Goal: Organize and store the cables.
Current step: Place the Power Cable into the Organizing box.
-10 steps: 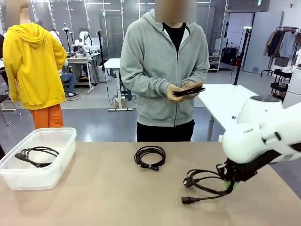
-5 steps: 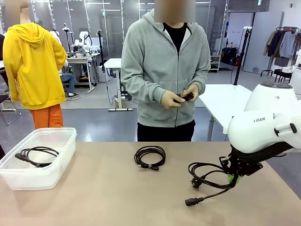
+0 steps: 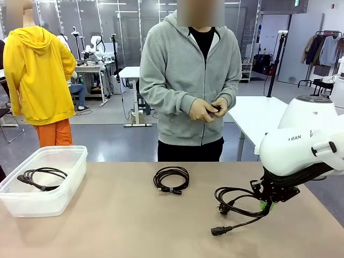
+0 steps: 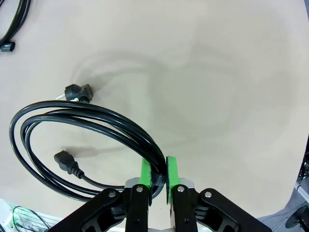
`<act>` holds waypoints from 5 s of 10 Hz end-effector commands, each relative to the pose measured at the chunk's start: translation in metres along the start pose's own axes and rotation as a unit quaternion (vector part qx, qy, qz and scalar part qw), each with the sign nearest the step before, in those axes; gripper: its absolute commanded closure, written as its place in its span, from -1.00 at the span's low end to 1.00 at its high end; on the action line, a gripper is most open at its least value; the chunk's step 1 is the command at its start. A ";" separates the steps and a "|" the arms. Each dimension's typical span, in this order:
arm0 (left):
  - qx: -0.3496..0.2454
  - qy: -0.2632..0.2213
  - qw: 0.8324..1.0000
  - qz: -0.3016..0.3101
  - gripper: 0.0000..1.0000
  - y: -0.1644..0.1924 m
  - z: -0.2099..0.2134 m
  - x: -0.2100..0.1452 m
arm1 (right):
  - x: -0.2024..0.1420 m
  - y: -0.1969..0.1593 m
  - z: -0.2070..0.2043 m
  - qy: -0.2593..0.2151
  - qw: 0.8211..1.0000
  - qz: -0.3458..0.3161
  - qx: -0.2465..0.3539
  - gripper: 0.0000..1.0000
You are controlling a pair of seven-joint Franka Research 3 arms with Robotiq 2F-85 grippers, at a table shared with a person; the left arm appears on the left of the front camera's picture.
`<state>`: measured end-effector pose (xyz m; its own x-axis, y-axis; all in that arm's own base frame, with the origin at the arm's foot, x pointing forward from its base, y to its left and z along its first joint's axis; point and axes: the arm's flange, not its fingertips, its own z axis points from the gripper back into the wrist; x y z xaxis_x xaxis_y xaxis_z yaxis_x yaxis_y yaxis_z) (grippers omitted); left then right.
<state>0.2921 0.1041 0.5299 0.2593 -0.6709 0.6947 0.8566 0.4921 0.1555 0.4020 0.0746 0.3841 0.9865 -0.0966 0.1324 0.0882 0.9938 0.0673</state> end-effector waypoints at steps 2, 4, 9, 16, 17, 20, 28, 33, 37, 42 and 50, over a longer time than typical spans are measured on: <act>0.000 0.000 1.000 0.007 -1.00 -0.001 0.000 0.000 | 0.007 0.041 -0.003 0.020 0.999 0.029 -0.026 0.68; 0.000 0.000 1.000 0.007 -1.00 -0.001 0.000 0.000 | 0.014 0.111 -0.007 0.029 0.997 0.065 -0.032 0.68; 0.000 0.000 1.000 0.007 -1.00 -0.001 0.000 0.000 | 0.013 0.243 -0.019 0.059 0.996 0.064 -0.014 0.68; 0.000 0.000 1.000 0.007 -1.00 -0.001 0.000 0.000 | -0.003 0.295 -0.076 0.061 0.996 0.058 -0.018 0.68; 0.000 0.000 1.000 0.007 -1.00 -0.001 0.000 0.000 | -0.005 0.293 -0.081 0.067 0.996 0.055 -0.017 0.68; 0.000 0.000 1.000 0.007 -1.00 -0.001 0.000 0.000 | -0.009 0.288 -0.076 0.058 0.997 0.056 -0.015 -0.12; 0.000 0.000 1.000 0.007 -1.00 -0.001 0.000 0.000 | -0.017 0.185 0.007 0.014 0.972 0.211 0.098 -1.00; 0.000 0.000 1.000 0.007 -1.00 -0.001 0.000 0.000 | -0.048 0.030 0.069 -0.074 0.924 0.340 0.161 -1.00; 0.000 0.000 1.000 0.007 -1.00 -0.001 0.000 0.000 | -0.093 -0.036 0.093 -0.159 0.905 0.366 0.146 -1.00; 0.000 0.000 1.000 0.007 -1.00 -0.001 0.000 0.000 | -0.032 -0.014 0.123 -0.145 0.913 0.356 0.138 -1.00; -0.148 0.006 0.983 -0.107 -1.00 -0.045 -0.104 0.125 | -0.076 -0.151 0.124 -0.206 0.880 0.369 0.215 -1.00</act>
<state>0.3049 -0.0351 0.5359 0.0690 -0.7472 0.6611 0.9682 0.2098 0.1361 0.3371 -0.0398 0.5130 0.6421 0.4848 0.5939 -0.6734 0.7269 0.1347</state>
